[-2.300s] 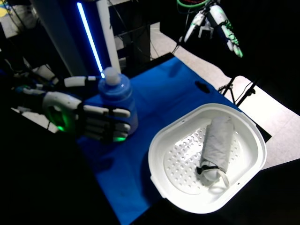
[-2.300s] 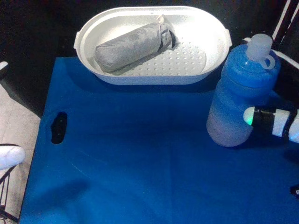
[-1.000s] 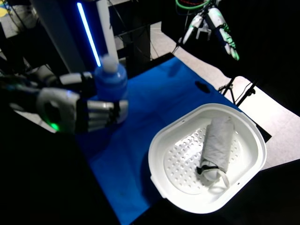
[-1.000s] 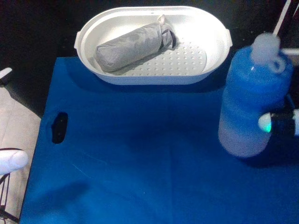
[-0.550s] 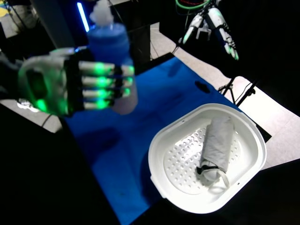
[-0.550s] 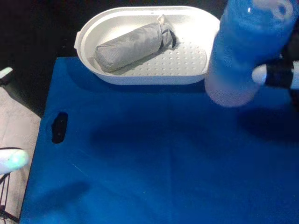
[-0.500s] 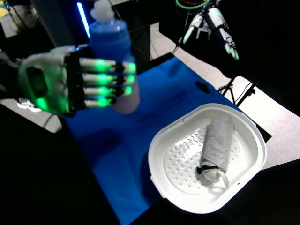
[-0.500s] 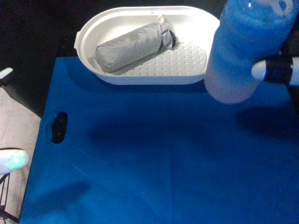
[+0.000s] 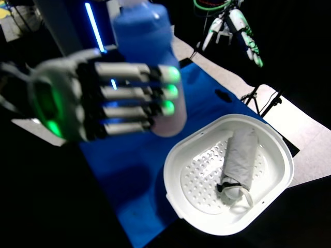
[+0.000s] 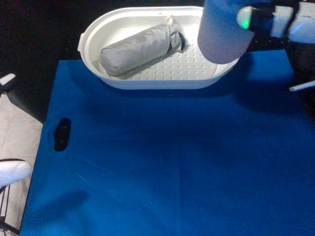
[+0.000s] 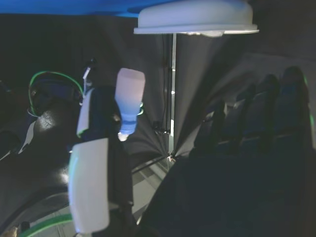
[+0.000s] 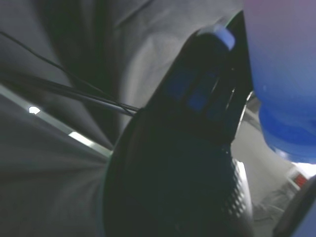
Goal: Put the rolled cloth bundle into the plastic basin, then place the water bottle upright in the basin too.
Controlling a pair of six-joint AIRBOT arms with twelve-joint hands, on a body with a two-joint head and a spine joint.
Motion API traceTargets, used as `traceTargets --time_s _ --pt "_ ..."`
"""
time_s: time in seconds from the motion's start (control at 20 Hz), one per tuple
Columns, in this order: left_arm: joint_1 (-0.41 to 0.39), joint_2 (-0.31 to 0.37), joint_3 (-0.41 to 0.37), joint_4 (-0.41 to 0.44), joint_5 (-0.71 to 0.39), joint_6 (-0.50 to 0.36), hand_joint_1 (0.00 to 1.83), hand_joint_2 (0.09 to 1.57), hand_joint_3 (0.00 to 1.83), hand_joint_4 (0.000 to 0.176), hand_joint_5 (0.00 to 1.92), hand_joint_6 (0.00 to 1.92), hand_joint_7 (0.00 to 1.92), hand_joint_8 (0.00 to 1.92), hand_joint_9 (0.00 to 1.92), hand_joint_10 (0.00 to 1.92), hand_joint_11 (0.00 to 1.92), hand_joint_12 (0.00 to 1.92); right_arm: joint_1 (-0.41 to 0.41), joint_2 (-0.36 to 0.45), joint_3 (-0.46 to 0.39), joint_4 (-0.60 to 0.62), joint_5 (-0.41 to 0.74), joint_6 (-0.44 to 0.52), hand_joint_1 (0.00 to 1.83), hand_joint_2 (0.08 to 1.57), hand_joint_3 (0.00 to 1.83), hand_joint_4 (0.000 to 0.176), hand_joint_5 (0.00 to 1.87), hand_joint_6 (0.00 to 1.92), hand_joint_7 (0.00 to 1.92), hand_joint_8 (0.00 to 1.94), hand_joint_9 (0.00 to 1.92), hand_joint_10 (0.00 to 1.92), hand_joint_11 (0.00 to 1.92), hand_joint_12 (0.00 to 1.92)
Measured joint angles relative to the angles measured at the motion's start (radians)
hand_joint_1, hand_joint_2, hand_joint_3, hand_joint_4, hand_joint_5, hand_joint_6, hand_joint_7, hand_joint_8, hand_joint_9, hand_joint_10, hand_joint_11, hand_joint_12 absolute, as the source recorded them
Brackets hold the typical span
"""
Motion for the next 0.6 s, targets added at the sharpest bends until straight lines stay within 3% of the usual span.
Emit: traceTargets --time_s 0.1,0.2,0.25,0.45,0.5,0.6 --pt "0.000 -0.002 0.003 0.009 0.000 -0.003 0.63 0.87 0.00 0.174 0.00 0.00 0.00 0.00 0.00 0.00 0.00 0.00 0.018 -0.034 0.040 0.051 -0.011 -0.002 1.11 1.21 0.00 0.000 0.79 1.30 0.85 1.58 0.88 1.76 0.77 1.91" --pt "0.000 -0.003 0.006 0.010 0.011 -0.007 0.58 0.85 0.00 0.145 0.00 0.00 0.00 0.00 0.00 0.00 0.00 0.00 0.035 -0.082 0.100 0.114 -0.039 -0.005 1.08 1.21 0.00 0.000 0.79 1.30 0.83 1.54 0.85 1.73 0.75 1.87" --pt "0.000 -0.004 0.006 0.011 0.011 -0.007 0.57 0.85 0.00 0.121 0.00 0.00 0.00 0.00 0.00 0.00 0.00 0.00 0.047 -0.108 0.137 0.139 -0.074 -0.011 1.08 1.20 0.00 0.000 0.81 1.27 0.86 1.56 0.89 1.75 0.78 1.89" --pt "-0.001 -0.010 0.011 0.017 0.013 -0.014 0.58 0.85 0.00 0.126 0.00 0.00 0.00 0.00 0.00 0.00 0.00 0.00 0.048 -0.166 0.198 0.220 -0.109 -0.012 1.09 1.19 0.00 0.000 0.83 1.24 0.89 1.63 0.97 1.81 0.90 1.92" --pt "-0.001 -0.010 0.011 0.017 0.013 -0.014 0.58 0.85 0.00 0.136 0.00 0.00 0.00 0.00 0.00 0.00 0.00 0.00 0.048 -0.177 0.209 0.224 -0.116 -0.012 1.09 1.18 0.00 0.000 0.84 1.23 0.88 1.63 0.96 1.80 0.90 1.92" --pt "-0.001 -0.011 0.014 0.020 0.010 -0.016 0.58 0.84 0.00 0.136 0.00 0.00 0.00 0.00 0.00 0.00 0.00 0.00 0.051 -0.222 0.250 0.245 -0.141 -0.012 1.11 1.20 0.00 0.000 0.81 1.25 0.86 1.52 0.92 1.74 0.88 1.87"
